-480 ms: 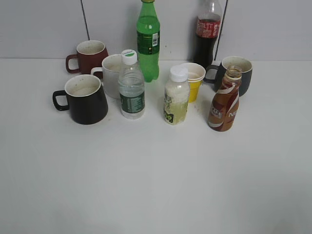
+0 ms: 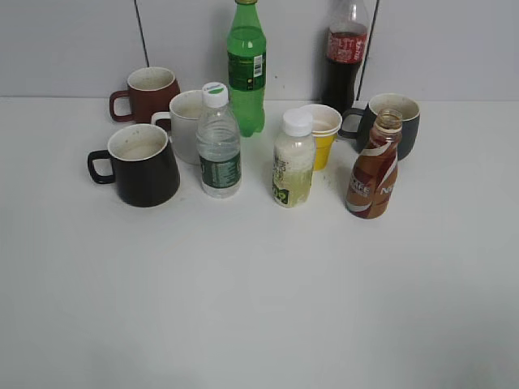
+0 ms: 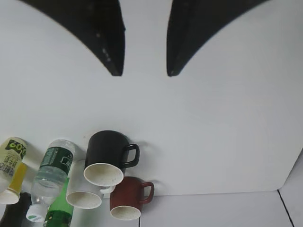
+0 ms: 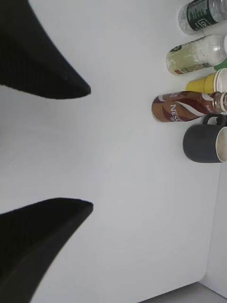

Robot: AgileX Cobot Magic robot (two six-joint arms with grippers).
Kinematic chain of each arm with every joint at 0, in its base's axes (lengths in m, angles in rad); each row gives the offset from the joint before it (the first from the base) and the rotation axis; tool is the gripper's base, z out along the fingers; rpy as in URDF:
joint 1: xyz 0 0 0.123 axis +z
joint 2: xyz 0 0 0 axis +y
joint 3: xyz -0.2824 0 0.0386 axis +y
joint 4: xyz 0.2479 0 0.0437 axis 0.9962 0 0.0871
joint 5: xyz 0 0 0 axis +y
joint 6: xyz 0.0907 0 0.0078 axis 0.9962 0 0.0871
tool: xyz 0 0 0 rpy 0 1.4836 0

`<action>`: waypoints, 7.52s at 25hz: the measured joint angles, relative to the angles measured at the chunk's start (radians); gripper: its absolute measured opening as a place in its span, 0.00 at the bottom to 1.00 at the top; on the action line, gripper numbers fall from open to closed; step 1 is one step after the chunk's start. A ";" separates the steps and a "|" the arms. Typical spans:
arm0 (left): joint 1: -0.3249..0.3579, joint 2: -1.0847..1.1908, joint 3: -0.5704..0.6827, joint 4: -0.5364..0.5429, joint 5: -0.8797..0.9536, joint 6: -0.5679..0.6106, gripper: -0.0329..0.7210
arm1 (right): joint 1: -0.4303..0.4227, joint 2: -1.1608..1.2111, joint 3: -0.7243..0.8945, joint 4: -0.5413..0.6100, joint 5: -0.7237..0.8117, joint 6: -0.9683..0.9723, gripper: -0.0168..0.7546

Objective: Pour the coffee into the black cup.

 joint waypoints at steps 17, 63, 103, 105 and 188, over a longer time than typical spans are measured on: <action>0.000 0.000 0.000 0.000 0.000 0.000 0.36 | 0.000 0.000 0.000 0.000 0.000 -0.001 0.66; -0.013 1.410 0.190 -0.005 -1.768 -0.020 0.36 | 0.144 1.020 0.158 0.205 -1.465 -0.026 0.66; -0.013 2.167 -0.098 0.303 -2.262 -0.064 0.46 | 0.239 1.778 0.380 -0.023 -2.246 0.056 0.62; -0.013 2.181 -0.124 0.304 -2.260 -0.064 0.46 | 0.239 1.778 0.380 -0.023 -2.246 0.056 0.62; -0.430 1.947 -0.112 0.570 -2.217 -0.091 0.11 | 0.311 1.894 -0.071 -0.390 -2.214 -0.598 0.68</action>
